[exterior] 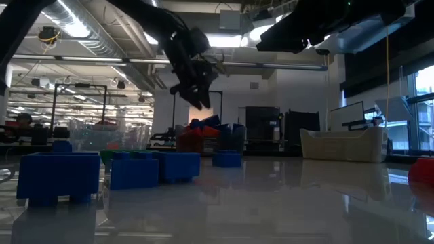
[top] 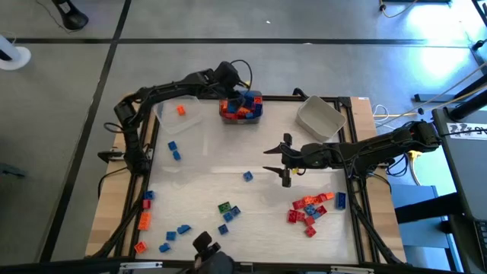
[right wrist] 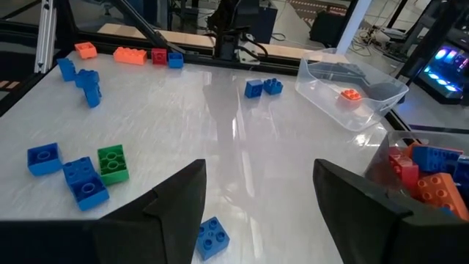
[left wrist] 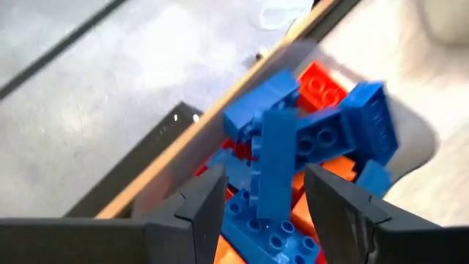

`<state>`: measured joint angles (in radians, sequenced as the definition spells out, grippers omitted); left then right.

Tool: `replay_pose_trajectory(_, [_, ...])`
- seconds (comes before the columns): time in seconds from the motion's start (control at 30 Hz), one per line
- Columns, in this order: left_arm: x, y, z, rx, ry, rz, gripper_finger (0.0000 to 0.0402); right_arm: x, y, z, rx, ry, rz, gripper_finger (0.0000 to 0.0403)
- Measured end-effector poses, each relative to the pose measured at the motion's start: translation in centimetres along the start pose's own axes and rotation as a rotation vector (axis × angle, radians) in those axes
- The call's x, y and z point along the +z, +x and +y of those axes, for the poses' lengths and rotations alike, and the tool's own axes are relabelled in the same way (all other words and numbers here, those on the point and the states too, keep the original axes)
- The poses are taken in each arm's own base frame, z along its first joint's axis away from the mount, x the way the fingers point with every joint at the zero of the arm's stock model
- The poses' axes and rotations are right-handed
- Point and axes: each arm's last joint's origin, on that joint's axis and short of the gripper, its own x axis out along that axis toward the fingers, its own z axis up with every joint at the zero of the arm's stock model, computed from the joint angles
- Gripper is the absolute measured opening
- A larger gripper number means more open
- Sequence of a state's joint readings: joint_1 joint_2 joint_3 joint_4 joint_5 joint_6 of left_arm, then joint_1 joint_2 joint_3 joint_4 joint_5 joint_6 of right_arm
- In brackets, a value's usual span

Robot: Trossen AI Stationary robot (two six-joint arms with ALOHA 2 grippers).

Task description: Sort blocks by size

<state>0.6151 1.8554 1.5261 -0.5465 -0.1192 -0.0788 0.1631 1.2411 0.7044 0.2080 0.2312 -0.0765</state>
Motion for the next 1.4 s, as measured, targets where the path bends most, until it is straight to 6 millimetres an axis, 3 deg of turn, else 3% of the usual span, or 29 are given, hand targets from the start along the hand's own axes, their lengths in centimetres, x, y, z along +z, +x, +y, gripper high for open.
replay_pose_trajectory(0.2, [0.5,-1.2,-1.3,-0.043,0.096,-0.060,0.0171,0.0,0.0,0.0,0.000,0.001,-0.003,0.0248])
replay_pose_trajectory(0.37, [-0.7,0.7,-2.3,-0.188,0.148,-0.037,0.0170,0.0,0.0,0.0,0.001,0.001,-0.005,0.0248])
replay_pose_trajectory(0.63, [-1.2,3.3,-0.7,-0.085,0.086,-0.030,0.0170,0.0,0.0,0.0,0.001,-0.004,-0.005,0.0248])
replay_pose_trajectory(0.87, [-1.2,3.5,0.5,-0.035,0.009,-0.023,0.0170,0.0,0.0,0.0,0.002,-0.006,0.001,0.0248])
replay_pose_trajectory(1.1, [-1.3,3.5,-0.4,-0.047,0.043,-0.018,0.0170,0.0,0.0,0.0,0.007,-0.006,0.001,0.0248])
replay_pose_trajectory(1.2, [-1.3,2.8,-1.3,-0.063,0.073,-0.025,0.0170,0.0,0.0,0.0,0.008,-0.007,0.001,0.0248])
replay_pose_trajectory(1.4, [-0.8,-2.0,-4.2,-0.122,0.147,-0.067,0.0170,0.0,0.0,0.0,0.008,-0.006,0.002,0.0248])
